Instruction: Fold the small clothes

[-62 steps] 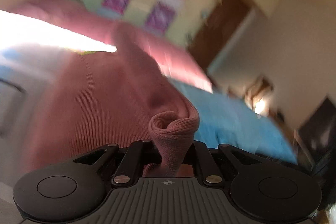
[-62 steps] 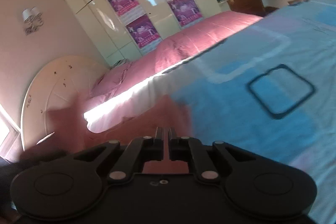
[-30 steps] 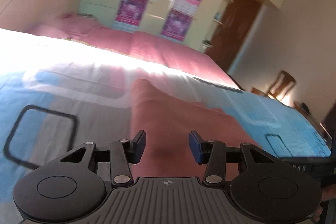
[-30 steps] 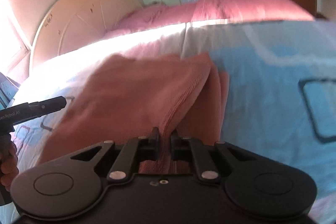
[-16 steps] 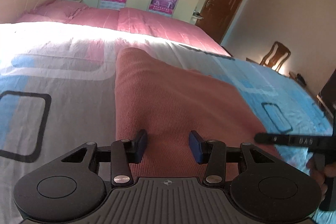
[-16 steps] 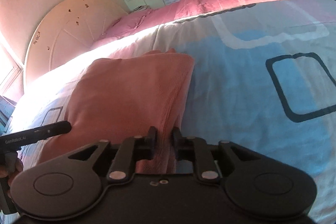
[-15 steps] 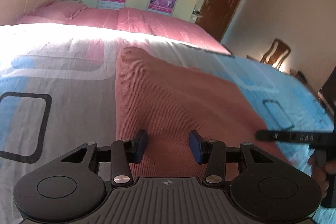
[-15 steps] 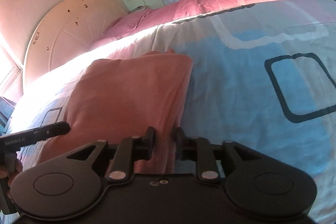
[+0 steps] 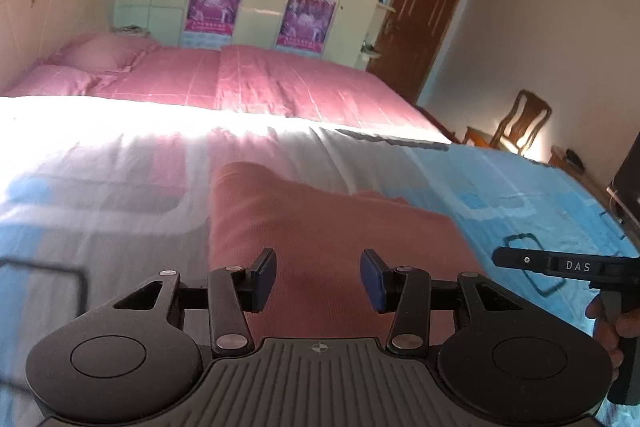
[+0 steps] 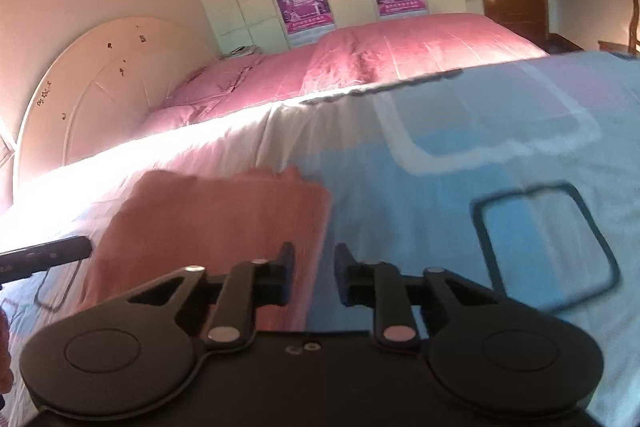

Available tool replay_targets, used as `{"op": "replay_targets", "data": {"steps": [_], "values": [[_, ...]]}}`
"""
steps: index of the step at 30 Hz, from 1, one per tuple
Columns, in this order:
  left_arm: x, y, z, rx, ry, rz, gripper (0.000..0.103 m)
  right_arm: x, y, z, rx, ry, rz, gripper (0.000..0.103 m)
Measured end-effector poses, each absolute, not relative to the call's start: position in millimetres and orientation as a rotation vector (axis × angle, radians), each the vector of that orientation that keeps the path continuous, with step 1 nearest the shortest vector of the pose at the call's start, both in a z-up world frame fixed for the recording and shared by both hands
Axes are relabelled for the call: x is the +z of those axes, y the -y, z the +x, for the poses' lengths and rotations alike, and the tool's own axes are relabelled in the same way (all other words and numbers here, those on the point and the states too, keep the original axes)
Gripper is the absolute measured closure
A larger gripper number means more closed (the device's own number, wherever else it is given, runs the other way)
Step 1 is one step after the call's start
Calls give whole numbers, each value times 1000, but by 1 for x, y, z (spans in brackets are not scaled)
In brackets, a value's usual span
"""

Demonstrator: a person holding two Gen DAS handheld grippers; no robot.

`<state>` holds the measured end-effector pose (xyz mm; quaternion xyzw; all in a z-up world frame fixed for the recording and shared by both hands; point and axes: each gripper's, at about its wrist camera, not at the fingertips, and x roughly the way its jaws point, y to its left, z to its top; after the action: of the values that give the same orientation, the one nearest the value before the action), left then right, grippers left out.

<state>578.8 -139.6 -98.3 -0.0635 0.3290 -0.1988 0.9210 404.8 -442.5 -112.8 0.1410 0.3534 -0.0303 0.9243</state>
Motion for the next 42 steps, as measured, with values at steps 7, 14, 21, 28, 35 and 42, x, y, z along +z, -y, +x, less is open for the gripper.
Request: {"op": "replay_targets", "data": {"steps": [7,14,21,28,35,42], "values": [[-127,168,612,-383,-770,99,60,-150,431,462,-95,-868,176,83],[-106,167,552,-403,-668,176,60,-123,422,423,-36,-794,198,83],[-108,148,473,-330,-624,218,60,-124,379,346,69,-785,62,86],[-109,114,435,-263,-638,78,58,-118,367,311,-28,-794,64,83],[-138,91,432,-220,-760,84,58,-112,350,296,35,-803,19,88],[-125,78,423,-201,-714,5,57,-112,340,303,10,-845,-7,87]]}}
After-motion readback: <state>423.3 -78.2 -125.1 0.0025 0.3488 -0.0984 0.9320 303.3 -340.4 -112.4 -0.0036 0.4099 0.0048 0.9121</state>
